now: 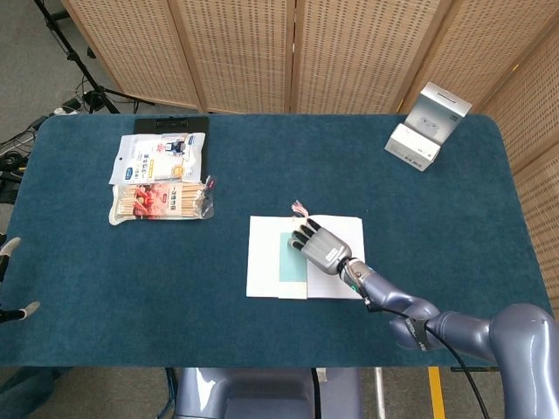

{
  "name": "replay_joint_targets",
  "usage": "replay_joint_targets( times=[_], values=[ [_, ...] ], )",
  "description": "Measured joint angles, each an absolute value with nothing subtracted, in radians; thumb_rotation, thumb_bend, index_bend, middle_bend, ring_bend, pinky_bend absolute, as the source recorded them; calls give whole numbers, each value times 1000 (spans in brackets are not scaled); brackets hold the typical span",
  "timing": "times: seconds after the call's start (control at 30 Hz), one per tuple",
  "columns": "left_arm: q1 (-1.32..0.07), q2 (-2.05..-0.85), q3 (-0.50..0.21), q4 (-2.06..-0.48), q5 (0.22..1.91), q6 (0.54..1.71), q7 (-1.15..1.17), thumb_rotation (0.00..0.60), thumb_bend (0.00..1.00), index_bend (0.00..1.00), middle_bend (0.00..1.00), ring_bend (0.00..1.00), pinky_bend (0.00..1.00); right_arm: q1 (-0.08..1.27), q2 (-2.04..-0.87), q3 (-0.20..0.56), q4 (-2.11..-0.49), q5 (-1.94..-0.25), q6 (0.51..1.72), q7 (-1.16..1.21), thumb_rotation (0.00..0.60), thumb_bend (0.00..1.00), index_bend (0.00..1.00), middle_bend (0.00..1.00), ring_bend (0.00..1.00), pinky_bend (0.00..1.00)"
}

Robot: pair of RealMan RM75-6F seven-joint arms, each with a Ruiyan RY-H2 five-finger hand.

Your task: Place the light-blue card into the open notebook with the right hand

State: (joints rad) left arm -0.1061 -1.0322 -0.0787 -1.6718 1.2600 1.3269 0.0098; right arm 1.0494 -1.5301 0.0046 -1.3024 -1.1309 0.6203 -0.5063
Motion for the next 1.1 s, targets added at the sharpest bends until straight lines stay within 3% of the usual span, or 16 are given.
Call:
replay_joint_targets(
  times=[1.1],
  values=[
    [-104, -1030, -76, -1675, 1262, 1327, 6, 600, 0, 0, 0, 0, 0, 1060, -1564, 7, -1325, -996, 684, -649, 600, 1000, 65, 89, 0, 34]
  ],
)
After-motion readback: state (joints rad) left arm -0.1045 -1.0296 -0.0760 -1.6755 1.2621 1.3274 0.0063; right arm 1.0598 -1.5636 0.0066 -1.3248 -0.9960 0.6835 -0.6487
